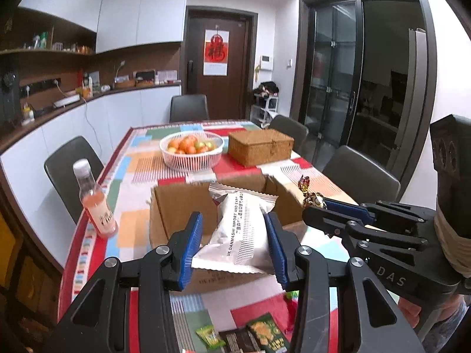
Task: Organize snacks
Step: 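Carry both snacks over the cardboard box and open both tools to drop them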
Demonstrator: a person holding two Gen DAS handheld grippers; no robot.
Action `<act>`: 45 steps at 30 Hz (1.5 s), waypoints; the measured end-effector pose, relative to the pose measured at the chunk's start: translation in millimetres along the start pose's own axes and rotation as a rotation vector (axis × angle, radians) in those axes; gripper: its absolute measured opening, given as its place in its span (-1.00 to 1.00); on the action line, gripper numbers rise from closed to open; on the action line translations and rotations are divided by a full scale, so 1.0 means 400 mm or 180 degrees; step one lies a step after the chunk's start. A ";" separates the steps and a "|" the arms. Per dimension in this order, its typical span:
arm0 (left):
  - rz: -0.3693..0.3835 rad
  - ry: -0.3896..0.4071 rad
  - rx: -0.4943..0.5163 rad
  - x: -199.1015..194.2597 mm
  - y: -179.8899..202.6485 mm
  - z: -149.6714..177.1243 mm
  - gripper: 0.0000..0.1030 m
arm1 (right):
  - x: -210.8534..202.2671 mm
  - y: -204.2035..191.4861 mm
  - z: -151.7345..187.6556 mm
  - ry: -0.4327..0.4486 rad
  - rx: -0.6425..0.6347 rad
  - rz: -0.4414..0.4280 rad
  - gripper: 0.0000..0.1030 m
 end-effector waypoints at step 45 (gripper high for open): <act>-0.0464 -0.0327 0.0062 0.065 -0.080 0.050 0.38 | 0.113 0.030 0.025 -0.0350 0.0003 0.0237 -0.06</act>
Point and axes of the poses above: each gripper's, at about its wrist camera, not at the fingertips, and x roughly the way its jaws point, y to its right, z to its underside, the point moved 6 cm from there along x, roughly the way its jaws point, and after that the axes turned 4 degrees about y, right-handed, at the moved point
